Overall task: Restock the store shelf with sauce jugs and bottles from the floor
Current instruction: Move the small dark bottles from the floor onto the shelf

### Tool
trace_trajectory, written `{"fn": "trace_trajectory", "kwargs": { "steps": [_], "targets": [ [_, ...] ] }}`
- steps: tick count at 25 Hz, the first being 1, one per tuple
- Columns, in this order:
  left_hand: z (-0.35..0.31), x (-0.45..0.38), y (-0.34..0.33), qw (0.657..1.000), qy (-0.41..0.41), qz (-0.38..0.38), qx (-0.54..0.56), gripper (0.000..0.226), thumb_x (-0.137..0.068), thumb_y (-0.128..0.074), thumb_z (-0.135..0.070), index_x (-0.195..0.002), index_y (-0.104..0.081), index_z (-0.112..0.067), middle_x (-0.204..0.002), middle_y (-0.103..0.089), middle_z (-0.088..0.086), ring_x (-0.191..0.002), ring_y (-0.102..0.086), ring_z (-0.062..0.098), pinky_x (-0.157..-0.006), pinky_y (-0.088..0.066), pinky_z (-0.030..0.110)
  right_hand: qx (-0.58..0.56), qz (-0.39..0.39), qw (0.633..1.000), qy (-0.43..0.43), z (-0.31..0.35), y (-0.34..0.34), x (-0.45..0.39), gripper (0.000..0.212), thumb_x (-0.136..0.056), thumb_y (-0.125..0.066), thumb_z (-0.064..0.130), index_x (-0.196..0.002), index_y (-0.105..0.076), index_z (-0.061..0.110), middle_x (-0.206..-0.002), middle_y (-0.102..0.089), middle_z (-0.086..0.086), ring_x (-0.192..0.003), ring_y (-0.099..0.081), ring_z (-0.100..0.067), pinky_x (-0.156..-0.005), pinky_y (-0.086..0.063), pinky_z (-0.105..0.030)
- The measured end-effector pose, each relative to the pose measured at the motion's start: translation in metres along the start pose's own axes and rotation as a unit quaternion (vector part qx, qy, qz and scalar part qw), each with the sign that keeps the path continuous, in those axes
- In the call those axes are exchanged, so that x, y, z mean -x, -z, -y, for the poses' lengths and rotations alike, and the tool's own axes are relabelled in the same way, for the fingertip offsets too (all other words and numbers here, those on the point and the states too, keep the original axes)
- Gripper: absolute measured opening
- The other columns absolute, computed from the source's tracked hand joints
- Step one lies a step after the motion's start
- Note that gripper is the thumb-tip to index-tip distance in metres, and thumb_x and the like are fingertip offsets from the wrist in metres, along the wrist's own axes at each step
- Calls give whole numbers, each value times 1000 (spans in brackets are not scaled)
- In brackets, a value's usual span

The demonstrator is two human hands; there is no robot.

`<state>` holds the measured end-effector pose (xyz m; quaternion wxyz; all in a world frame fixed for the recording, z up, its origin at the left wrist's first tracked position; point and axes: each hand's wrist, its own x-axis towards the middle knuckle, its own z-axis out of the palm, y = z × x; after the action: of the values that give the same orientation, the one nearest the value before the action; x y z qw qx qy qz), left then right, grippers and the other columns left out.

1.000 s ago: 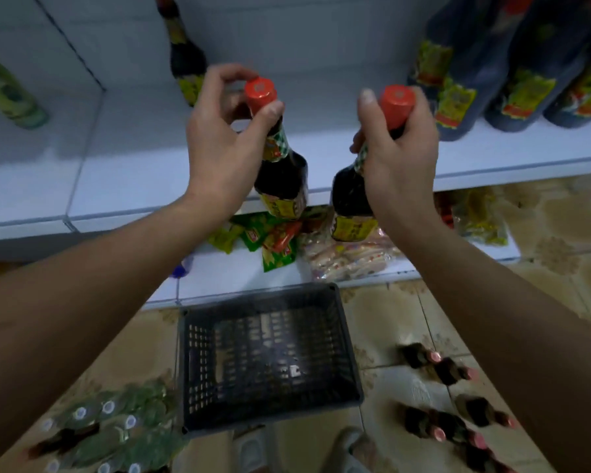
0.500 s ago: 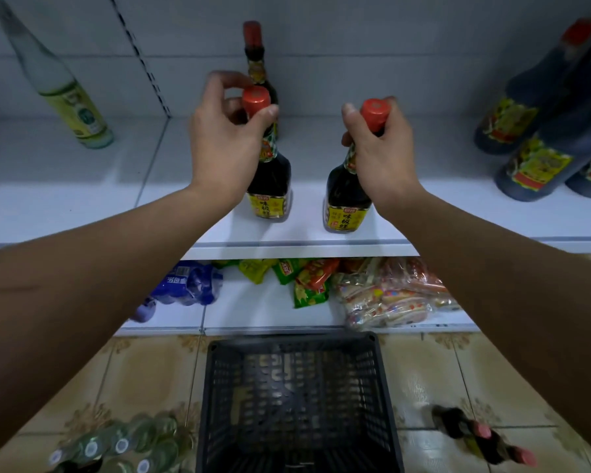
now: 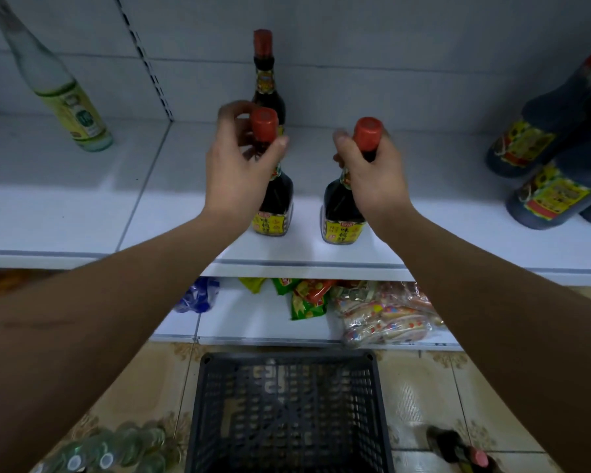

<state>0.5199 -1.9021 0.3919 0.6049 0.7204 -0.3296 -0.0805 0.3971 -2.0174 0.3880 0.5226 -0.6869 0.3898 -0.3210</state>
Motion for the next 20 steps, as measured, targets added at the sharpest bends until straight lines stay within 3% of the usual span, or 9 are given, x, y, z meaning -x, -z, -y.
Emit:
{"fn": "trace_trajectory", "kwargs": {
  "steps": [2, 4, 7, 9, 13, 16, 20],
  "targets": [
    [14, 2, -3, 998, 50, 36, -25, 65, -83, -77, -31, -136, -40, -25, -121, -58, -11, -110, -57, 1, -95, -46, 19, 22, 21, 999, -20, -5, 4, 1, 31, -89, -68, 41, -101, -55, 16, -88, -63, -6, -83, -61, -21, -78, -48, -33],
    [30, 3, -3, 991, 110, 68, -31, 69, -80, -79, -33, -137, -40, -29, -128, -55, -9, -114, -57, 10, -97, -46, 27, 44, 59, 997, -31, -22, 9, 3, 35, -80, -77, 33, -102, -51, 27, -88, -61, 1, -89, -64, -23, -86, -54, -41],
    [47, 4, -10, 985, 147, 83, -24, 35, -84, -75, -23, -113, -56, -23, -104, -66, -4, -91, -63, 11, -85, -51, 30, 101, 97, 990, -32, -47, 12, 10, 44, -72, -78, 25, -106, -50, 26, -109, -62, -11, -99, -65, -28, -92, -53, -50],
    [49, 3, -17, 987, 147, 64, -18, 19, -83, -72, -16, -95, -58, -22, -88, -67, -2, -78, -62, 13, -75, -51, 28, 94, 92, 991, -29, -52, 10, 5, 44, -70, -77, 27, -104, -50, 25, -111, -62, -13, -100, -65, -29, -91, -53, -49],
    [47, -16, -23, 986, 163, 26, -8, 27, -78, -70, -10, -94, -54, -25, -76, -61, -6, -66, -57, 8, -60, -48, 17, 82, 85, 993, -18, -46, -2, -20, 36, -80, -74, 10, -103, -48, 19, -104, -63, -10, -94, -64, -26, -84, -53, -41],
    [48, -30, -25, 987, 160, 24, -16, 29, -75, -70, -8, -94, -53, -25, -72, -61, -7, -59, -58, 3, -55, -48, 15, 108, 73, 991, -14, -44, -12, -39, 37, -84, -73, 13, -112, -48, 14, -103, -61, -6, -94, -60, -24, -82, -48, -33],
    [57, -42, -27, 990, 141, -11, -7, 30, -76, -69, -7, -92, -54, -27, -71, -61, -11, -52, -58, -7, -54, -47, 11, 118, 69, 990, -26, -43, -26, -68, 48, -85, -74, 19, -125, -47, 13, -114, -62, -7, -103, -59, -24, -89, -47, -34]
  ]
}}
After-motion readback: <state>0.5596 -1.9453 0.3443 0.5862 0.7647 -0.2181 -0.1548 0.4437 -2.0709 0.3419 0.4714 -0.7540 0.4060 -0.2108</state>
